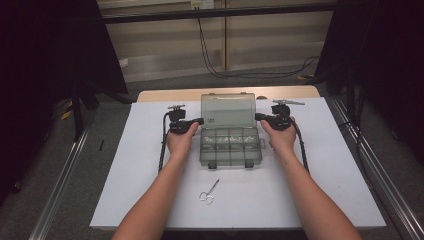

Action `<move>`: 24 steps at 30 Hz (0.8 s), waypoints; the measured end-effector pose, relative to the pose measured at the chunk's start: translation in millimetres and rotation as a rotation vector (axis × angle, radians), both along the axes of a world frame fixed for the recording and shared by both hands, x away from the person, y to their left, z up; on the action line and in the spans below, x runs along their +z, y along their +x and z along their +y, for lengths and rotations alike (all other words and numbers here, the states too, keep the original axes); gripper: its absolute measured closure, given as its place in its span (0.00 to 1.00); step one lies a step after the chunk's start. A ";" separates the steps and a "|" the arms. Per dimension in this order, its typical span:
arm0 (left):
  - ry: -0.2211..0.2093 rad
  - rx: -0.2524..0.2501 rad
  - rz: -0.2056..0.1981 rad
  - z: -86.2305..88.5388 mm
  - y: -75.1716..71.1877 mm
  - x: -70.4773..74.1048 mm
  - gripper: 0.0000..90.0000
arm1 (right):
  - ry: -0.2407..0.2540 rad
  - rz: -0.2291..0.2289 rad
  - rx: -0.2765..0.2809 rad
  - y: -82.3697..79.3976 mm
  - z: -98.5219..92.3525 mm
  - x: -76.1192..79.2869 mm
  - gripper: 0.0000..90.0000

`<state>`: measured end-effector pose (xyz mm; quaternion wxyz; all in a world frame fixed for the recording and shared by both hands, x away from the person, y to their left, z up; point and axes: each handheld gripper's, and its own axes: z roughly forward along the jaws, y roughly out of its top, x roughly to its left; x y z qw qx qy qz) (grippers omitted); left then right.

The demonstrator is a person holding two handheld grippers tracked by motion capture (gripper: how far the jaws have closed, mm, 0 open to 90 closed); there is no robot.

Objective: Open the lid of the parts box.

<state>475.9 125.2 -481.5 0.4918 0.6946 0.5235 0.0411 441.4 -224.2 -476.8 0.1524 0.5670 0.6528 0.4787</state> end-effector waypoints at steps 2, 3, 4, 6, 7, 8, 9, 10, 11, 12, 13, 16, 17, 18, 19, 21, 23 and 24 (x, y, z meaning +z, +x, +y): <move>-0.015 0.002 0.015 0.4 0.3 -1.7 0.91 | -0.007 0.004 -0.003 -0.5 0.9 -2.2 0.94; -0.015 -0.003 0.020 1.2 0.5 -2.4 0.90 | -0.011 0.004 -0.005 -0.4 1.5 -3.2 0.94; -0.022 0.004 0.019 0.9 0.7 -3.4 0.90 | -0.013 0.007 -0.002 -0.6 1.8 -4.0 0.94; -0.018 -0.007 0.025 1.8 0.3 -4.3 0.89 | -0.015 0.012 0.004 -0.5 1.9 -5.8 0.92; -0.010 -0.013 0.024 1.7 -0.1 -4.6 0.88 | -0.012 0.016 0.008 -0.5 1.7 -6.8 0.91; 0.005 -0.027 0.015 1.9 -0.6 -4.2 0.87 | 0.000 0.015 0.018 -0.6 1.0 -7.7 0.87; 0.009 -0.035 0.004 2.0 -1.7 -3.0 0.86 | 0.018 0.008 0.026 -1.1 0.1 -8.2 0.82; 0.019 -0.039 -0.010 2.7 -2.6 -1.3 0.84 | 0.026 -0.003 0.022 -1.9 -0.2 -7.9 0.77; 0.019 -0.043 -0.017 3.6 -4.0 0.9 0.81 | 0.016 -0.013 0.026 -3.4 -1.2 -7.2 0.71; 0.017 -0.046 -0.032 4.9 -5.0 2.5 0.78 | 0.019 -0.017 0.024 -5.3 -1.7 -6.0 0.66; 0.013 -0.046 -0.035 5.7 -6.1 4.4 0.75 | 0.027 -0.023 0.027 -6.9 -2.7 -4.7 0.60; -0.015 -0.076 -0.061 7.0 -10.5 10.2 0.63 | 0.020 -0.046 0.034 -12.5 -5.9 0.8 0.43; -0.020 -0.100 -0.061 7.0 -12.6 12.6 0.59 | 0.010 -0.065 0.026 -15.0 -7.0 3.0 0.37; -0.018 -0.121 -0.066 6.6 -14.7 14.6 0.52 | 0.013 -0.072 0.018 -17.5 -7.6 5.3 0.30; -0.014 -0.124 -0.072 4.8 -17.5 17.1 0.44 | 0.023 -0.077 0.019 -19.3 -8.7 6.7 0.18; -0.005 -0.142 -0.082 3.9 -22.9 21.4 0.28 | 0.017 -0.082 0.020 -24.4 -10.6 9.7 0.05; -0.001 -0.155 -0.088 3.2 -28.3 25.4 0.17 | 0.020 -0.103 0.035 -30.3 -12.7 12.3 0.00; 0.018 -0.157 -0.094 3.0 -31.2 27.7 0.14 | 0.020 -0.111 0.033 -33.7 -12.8 13.6 0.00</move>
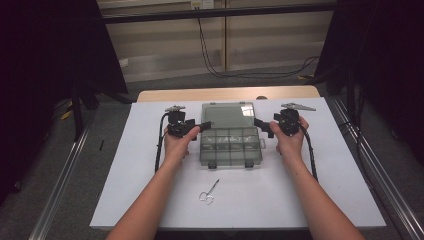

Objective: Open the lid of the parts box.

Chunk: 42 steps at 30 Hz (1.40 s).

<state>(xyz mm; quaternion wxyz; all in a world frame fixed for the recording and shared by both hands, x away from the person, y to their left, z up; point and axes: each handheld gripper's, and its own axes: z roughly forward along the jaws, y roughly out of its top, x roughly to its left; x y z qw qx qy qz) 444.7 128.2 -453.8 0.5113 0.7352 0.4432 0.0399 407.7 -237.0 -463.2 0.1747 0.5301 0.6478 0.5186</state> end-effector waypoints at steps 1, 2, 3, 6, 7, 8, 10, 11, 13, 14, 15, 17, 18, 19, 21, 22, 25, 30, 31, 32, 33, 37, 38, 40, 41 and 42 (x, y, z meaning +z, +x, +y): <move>0.008 -0.004 -0.012 -1.2 -2.9 1.3 0.13 | -0.017 -0.015 0.005 -3.7 -0.7 1.1 0.00; 0.015 -0.019 -0.014 -2.0 -5.4 2.8 0.09 | -0.026 -0.025 0.009 -7.1 -0.8 2.3 0.00; 0.008 -0.030 -0.017 -3.1 -7.8 3.9 0.07 | -0.041 -0.034 0.010 -10.6 -0.8 3.5 0.00; 0.020 -0.056 -0.034 -4.3 -14.9 7.3 0.01 | -0.080 -0.054 0.005 -20.6 -1.7 6.9 0.00; 0.027 -0.059 -0.041 -4.3 -17.1 8.3 0.00 | -0.089 -0.059 0.006 -23.9 -2.6 7.6 0.00; 0.012 -0.065 -0.041 -4.2 -19.1 8.6 0.00 | -0.096 -0.066 0.003 -27.1 -3.2 8.6 0.00; 0.014 -0.073 -0.041 -4.0 -23.2 10.2 0.00 | -0.105 -0.076 0.008 -34.0 -4.6 10.9 0.00; 0.038 -0.087 -0.045 -3.6 -25.4 11.3 0.00 | -0.106 -0.080 0.005 -37.4 -5.2 12.1 0.00; 0.069 -0.107 -0.049 -3.8 -29.8 13.1 0.00 | -0.109 -0.085 0.004 -44.1 -7.3 14.0 0.00; 0.087 -0.111 -0.048 -4.7 -32.6 13.8 0.00 | -0.117 -0.088 0.003 -47.4 -8.8 14.6 0.00; 0.108 -0.118 -0.049 -5.3 -35.2 14.3 0.00 | -0.124 -0.093 0.003 -50.6 -10.7 14.9 0.00; 0.131 -0.118 -0.036 -5.9 -40.7 15.1 0.00 | -0.128 -0.094 -0.004 -57.7 -13.6 15.0 0.00; 0.132 -0.126 -0.037 -5.6 -43.3 14.9 0.00 | -0.131 -0.096 -0.013 -61.7 -15.1 14.7 0.00; 0.144 -0.131 -0.038 -5.3 -46.0 15.2 0.00 | -0.136 -0.105 -0.015 -65.7 -16.9 14.4 0.00; 0.161 -0.147 -0.044 -4.2 -50.9 15.3 0.00 | -0.141 -0.115 -0.015 -74.1 -19.5 13.9 0.00; 0.169 -0.152 -0.038 -4.1 -53.3 15.7 0.00 | -0.147 -0.122 -0.015 -77.7 -20.9 13.7 0.00; 0.167 -0.167 -0.036 -3.3 -59.6 15.5 0.00 | -0.147 -0.133 -0.011 -87.7 -25.2 13.3 0.00; 0.185 -0.196 -0.044 -1.2 -70.4 17.3 0.00 | -0.146 -0.138 -0.011 -102.7 -32.6 13.0 0.00; 0.178 -0.191 -0.044 -1.1 -72.6 17.4 0.00 | -0.142 -0.136 -0.013 -105.7 -34.1 13.1 0.00; 0.181 -0.193 -0.040 -0.6 -74.7 17.8 0.00 | -0.142 -0.138 -0.013 -108.6 -36.3 13.1 0.00; 0.176 -0.193 -0.044 -0.7 -76.7 17.3 0.00 | -0.140 -0.138 -0.015 -111.4 -38.3 13.1 0.00; 0.189 -0.206 -0.044 1.1 -84.6 18.9 0.00 | -0.146 -0.147 -0.021 -122.8 -45.5 12.5 0.00; 0.189 -0.202 -0.045 1.2 -86.9 19.2 0.00 | -0.146 -0.148 -0.025 -125.8 -47.3 12.5 0.00; 0.198 -0.216 -0.049 1.6 -91.0 20.3 0.00 | -0.146 -0.154 -0.033 -131.3 -50.7 12.0 0.00; 0.208 -0.218 -0.053 1.3 -93.4 20.7 0.00 | -0.151 -0.159 -0.036 -134.1 -52.7 11.6 0.00; 0.201 -0.215 -0.061 0.3 -95.6 20.3 0.00 | -0.148 -0.164 -0.039 -136.6 -54.1 11.1 0.00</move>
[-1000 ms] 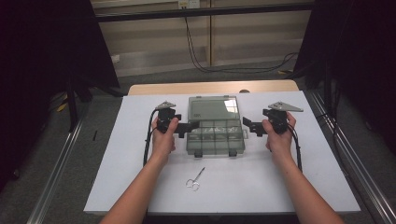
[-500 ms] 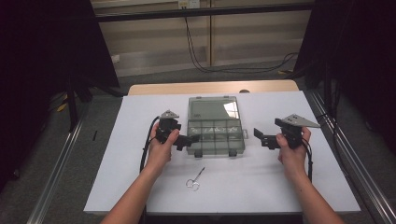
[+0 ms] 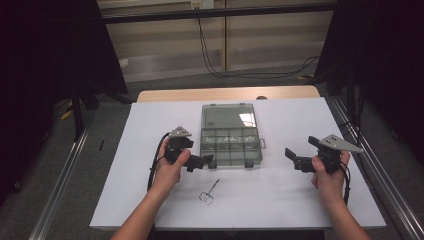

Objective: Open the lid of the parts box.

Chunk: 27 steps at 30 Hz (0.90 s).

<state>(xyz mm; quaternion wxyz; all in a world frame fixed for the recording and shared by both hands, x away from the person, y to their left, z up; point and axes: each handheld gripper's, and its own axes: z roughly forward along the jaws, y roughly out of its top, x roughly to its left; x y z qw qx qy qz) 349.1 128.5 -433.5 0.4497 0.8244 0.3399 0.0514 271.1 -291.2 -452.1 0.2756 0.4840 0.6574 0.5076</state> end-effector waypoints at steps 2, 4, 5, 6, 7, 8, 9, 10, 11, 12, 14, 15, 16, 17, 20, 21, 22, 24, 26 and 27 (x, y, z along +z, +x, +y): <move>-0.004 0.001 0.013 -1.1 -4.4 0.7 0.00 | 0.004 -0.002 -0.004 -5.1 -3.2 -1.0 0.00; 0.018 -0.018 0.009 -0.4 -7.6 2.1 0.00 | -0.001 -0.002 -0.004 -9.8 -5.3 -1.9 0.00; 0.017 -0.012 0.014 -1.2 -10.1 2.7 0.00 | -0.004 0.001 -0.007 -12.6 -5.9 -2.2 0.00; 0.014 -0.018 0.008 -1.3 -11.6 2.9 0.00 | -0.010 -0.003 -0.005 -14.8 -6.9 -2.6 0.00; 0.026 -0.024 0.007 -0.7 -13.3 3.7 0.00 | -0.014 -0.004 -0.004 -17.3 -7.6 -2.8 0.00; 0.010 -0.021 0.008 -1.7 -15.0 3.5 0.00 | -0.022 -0.004 -0.004 -20.0 -8.5 -2.9 0.00; 0.016 -0.026 0.010 -1.4 -16.3 4.2 0.00 | -0.021 -0.004 -0.005 -22.5 -9.3 -2.9 0.00; 0.027 -0.028 0.009 -1.3 -17.6 4.8 0.00 | -0.023 -0.011 -0.003 -24.6 -10.5 -3.0 0.00; 0.029 -0.029 0.007 -1.6 -18.9 4.7 0.00 | -0.020 -0.007 -0.001 -27.4 -11.2 -2.8 0.00; 0.039 -0.033 0.009 -1.3 -19.9 5.3 0.00 | -0.023 -0.011 -0.002 -29.6 -12.0 -2.8 0.00; 0.041 -0.034 0.012 -1.3 -22.2 5.2 0.00 | -0.031 -0.018 -0.002 -33.9 -13.4 -2.6 0.00; 0.046 -0.038 0.007 -1.2 -23.1 4.9 0.00 | -0.032 -0.018 0.002 -35.9 -14.2 -2.4 0.00; 0.049 -0.034 0.009 -1.9 -24.7 4.7 0.00 | -0.029 -0.012 0.003 -37.6 -15.1 -2.3 0.00; 0.056 -0.037 0.004 -2.2 -25.8 4.1 0.00 | -0.027 -0.010 0.002 -38.9 -16.5 -2.3 0.00; 0.061 -0.053 0.017 -4.2 -29.8 3.0 0.00 | -0.027 -0.007 -0.008 -43.3 -20.7 -2.4 0.00; 0.061 -0.062 0.014 -5.0 -30.9 2.4 0.00 | -0.028 -0.006 -0.010 -44.7 -22.1 -2.4 0.00; 0.060 -0.065 0.008 -6.1 -32.1 1.7 0.00 | -0.029 -0.007 -0.010 -46.1 -23.5 -2.8 0.00; 0.068 -0.069 0.016 -7.2 -34.8 2.4 0.00 | -0.030 -0.005 -0.012 -49.2 -26.1 -3.4 0.00; 0.059 -0.076 0.016 -8.8 -36.6 1.4 0.00 | -0.033 -0.004 -0.019 -51.8 -28.8 -4.4 0.00; 0.077 -0.070 0.018 -9.4 -38.2 1.6 0.00 | -0.030 -0.005 -0.023 -52.4 -30.2 -4.7 0.00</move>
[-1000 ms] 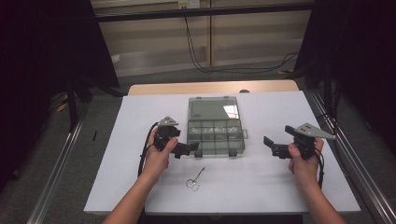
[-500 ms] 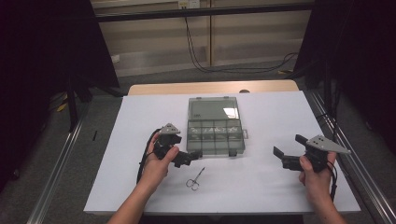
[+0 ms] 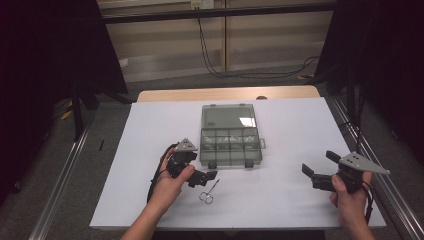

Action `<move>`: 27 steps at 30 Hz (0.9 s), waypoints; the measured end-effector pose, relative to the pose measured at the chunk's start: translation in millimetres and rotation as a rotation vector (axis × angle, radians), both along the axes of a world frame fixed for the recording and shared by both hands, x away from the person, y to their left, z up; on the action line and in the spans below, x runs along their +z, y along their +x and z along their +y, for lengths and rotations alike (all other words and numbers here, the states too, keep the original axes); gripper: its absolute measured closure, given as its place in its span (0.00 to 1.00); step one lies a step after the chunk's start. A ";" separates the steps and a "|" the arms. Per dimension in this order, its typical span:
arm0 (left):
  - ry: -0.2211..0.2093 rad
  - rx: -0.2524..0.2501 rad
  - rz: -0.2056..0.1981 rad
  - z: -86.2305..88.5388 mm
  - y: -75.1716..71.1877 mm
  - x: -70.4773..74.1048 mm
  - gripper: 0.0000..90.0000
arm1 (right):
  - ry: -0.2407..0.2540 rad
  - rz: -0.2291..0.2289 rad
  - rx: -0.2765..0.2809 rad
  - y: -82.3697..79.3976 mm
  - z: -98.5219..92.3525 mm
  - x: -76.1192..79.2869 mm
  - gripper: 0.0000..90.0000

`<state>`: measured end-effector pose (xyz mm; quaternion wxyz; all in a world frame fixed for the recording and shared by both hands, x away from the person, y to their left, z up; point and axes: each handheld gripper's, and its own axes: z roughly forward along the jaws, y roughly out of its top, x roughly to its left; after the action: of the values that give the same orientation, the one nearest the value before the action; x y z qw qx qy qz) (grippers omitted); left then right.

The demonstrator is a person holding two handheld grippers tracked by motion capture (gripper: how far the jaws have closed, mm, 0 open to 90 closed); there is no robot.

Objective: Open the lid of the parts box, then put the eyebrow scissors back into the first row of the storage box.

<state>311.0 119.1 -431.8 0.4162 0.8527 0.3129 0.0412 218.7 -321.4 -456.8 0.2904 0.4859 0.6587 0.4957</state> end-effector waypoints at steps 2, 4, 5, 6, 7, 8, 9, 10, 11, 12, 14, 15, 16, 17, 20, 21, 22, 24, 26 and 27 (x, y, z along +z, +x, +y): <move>0.002 -0.009 0.001 -1.6 -1.7 -2.0 0.01 | 0.001 0.000 -0.005 -1.0 -1.8 -0.2 0.00; 0.009 -0.010 0.003 -3.8 -4.5 -3.9 0.01 | 0.002 -0.014 0.002 -1.4 -3.2 0.5 0.00; 0.026 -0.016 0.004 -4.8 -6.3 -3.8 0.01 | 0.005 -0.012 0.002 -2.5 -3.2 1.3 0.00; 0.030 -0.014 0.001 -5.7 -7.5 -4.2 0.01 | -0.001 -0.022 0.010 -3.0 -3.8 2.0 0.00; 0.027 -0.015 0.000 -6.8 -8.7 -4.9 0.01 | 0.011 -0.023 0.012 -3.6 -3.4 2.6 0.00; 0.035 -0.019 -0.002 -7.5 -9.6 -5.0 0.01 | 0.009 -0.026 0.022 -4.3 -3.8 3.0 0.00; 0.031 -0.019 0.001 -8.6 -11.0 -5.5 0.01 | 0.010 -0.029 0.024 -4.8 -3.8 3.1 0.00; 0.038 -0.023 0.005 -9.1 -11.8 -5.5 0.01 | 0.007 -0.031 0.021 -5.1 -3.9 3.2 0.00; 0.045 -0.019 0.006 -9.8 -12.9 -5.8 0.01 | 0.007 -0.030 0.026 -5.2 -4.3 3.2 0.00; 0.035 -0.026 0.013 -10.5 -13.1 -6.8 0.01 | 0.009 -0.029 0.025 -5.3 -4.4 3.0 0.00; 0.037 -0.034 0.028 -12.4 -14.4 -7.9 0.02 | 0.007 -0.030 0.024 -5.3 -4.8 2.6 0.00; 0.039 -0.037 0.031 -14.1 -15.1 -8.1 0.03 | 0.009 -0.029 0.024 -5.3 -4.9 2.5 0.00; 0.045 -0.045 0.038 -15.3 -15.6 -8.0 0.03 | 0.012 -0.026 0.021 -5.6 -5.0 2.5 0.00; 0.057 -0.040 0.038 -16.7 -16.7 -7.2 0.04 | 0.012 -0.025 0.018 -5.7 -5.2 2.4 0.00; 0.104 -0.008 0.015 -21.6 -20.8 -6.1 0.06 | 0.016 -0.026 0.015 -5.6 -6.5 2.3 0.00; 0.103 -0.008 0.026 -22.6 -21.1 -6.2 0.07 | 0.018 -0.027 0.013 -5.6 -6.9 2.3 0.00; 0.104 -0.019 0.043 -22.3 -20.5 -5.6 0.07 | 0.021 -0.025 0.013 -5.9 -7.2 2.2 0.00; 0.117 -0.011 0.050 -22.3 -21.0 -5.3 0.10 | 0.020 -0.023 0.014 -6.4 -8.2 1.6 0.00; 0.108 -0.012 0.062 -21.6 -20.7 -5.6 0.13 | 0.014 -0.025 0.012 -6.8 -8.8 0.5 0.00; 0.109 -0.010 0.060 -21.6 -21.1 -5.8 0.16 | 0.013 -0.019 0.012 -7.3 -9.2 0.1 0.00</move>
<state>289.9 97.5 -437.6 0.3597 0.8767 0.3181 0.0303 211.3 -330.6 -456.7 0.2905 0.4792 0.6554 0.5064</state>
